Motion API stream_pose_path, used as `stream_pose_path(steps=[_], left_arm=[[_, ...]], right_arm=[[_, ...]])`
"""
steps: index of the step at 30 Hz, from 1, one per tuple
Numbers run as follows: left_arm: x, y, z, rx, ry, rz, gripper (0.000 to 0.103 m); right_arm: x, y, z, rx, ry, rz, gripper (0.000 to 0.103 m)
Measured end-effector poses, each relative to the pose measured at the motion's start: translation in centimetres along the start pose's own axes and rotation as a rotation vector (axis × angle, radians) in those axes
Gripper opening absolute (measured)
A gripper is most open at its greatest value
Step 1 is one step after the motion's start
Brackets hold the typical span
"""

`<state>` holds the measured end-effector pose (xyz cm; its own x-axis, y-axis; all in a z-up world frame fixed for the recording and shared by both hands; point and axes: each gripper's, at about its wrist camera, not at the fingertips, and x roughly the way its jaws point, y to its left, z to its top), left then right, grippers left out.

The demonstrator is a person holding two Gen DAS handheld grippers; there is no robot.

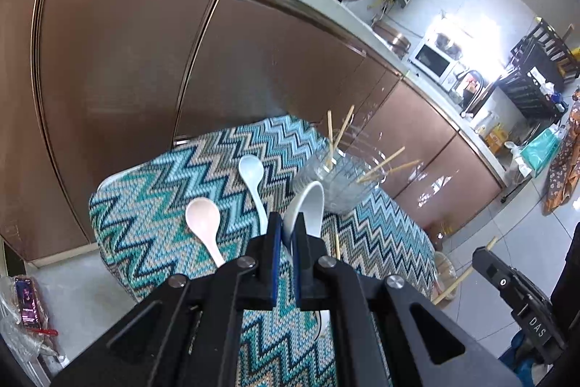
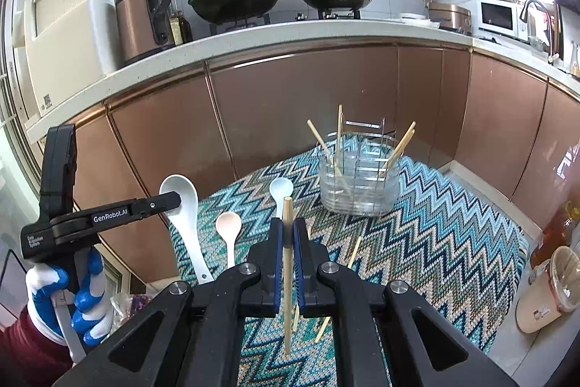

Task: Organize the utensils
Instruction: 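Carry the white spoon into the wire basket with the left tool while the right tool carries its chopstick there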

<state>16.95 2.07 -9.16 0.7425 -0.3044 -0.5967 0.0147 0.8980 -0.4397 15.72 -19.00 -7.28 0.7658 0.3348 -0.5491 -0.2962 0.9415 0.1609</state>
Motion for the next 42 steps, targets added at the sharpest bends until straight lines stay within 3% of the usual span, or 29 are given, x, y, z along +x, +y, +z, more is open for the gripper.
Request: stream_pose_path(steps=[17, 27, 34, 42], left_arm=[[1.7, -1.5, 5.5, -0.045, -0.068, -0.094, 0.005], [2.5, -4.9, 11.3, 0.0, -0.181, -0.151, 0.005], [6.6, -9.2, 13.4, 0.109, -0.284, -0.089, 0.005], [15.1, -12.0, 12.4, 0.203, -0.283, -0.004, 0.005]], right_arm=[[-0.9, -2.4, 6.7, 0.001, -0.145, 0.021, 0.006], [-0.4, -4.2, 12.0, -0.019, -0.267, 0.032, 0.006], [3.1, -6.6, 14.2, -0.043, -0.309, -0.031, 0.006], [9.6, -10.8, 13.9, -0.019, -0.307, -0.069, 0.006]])
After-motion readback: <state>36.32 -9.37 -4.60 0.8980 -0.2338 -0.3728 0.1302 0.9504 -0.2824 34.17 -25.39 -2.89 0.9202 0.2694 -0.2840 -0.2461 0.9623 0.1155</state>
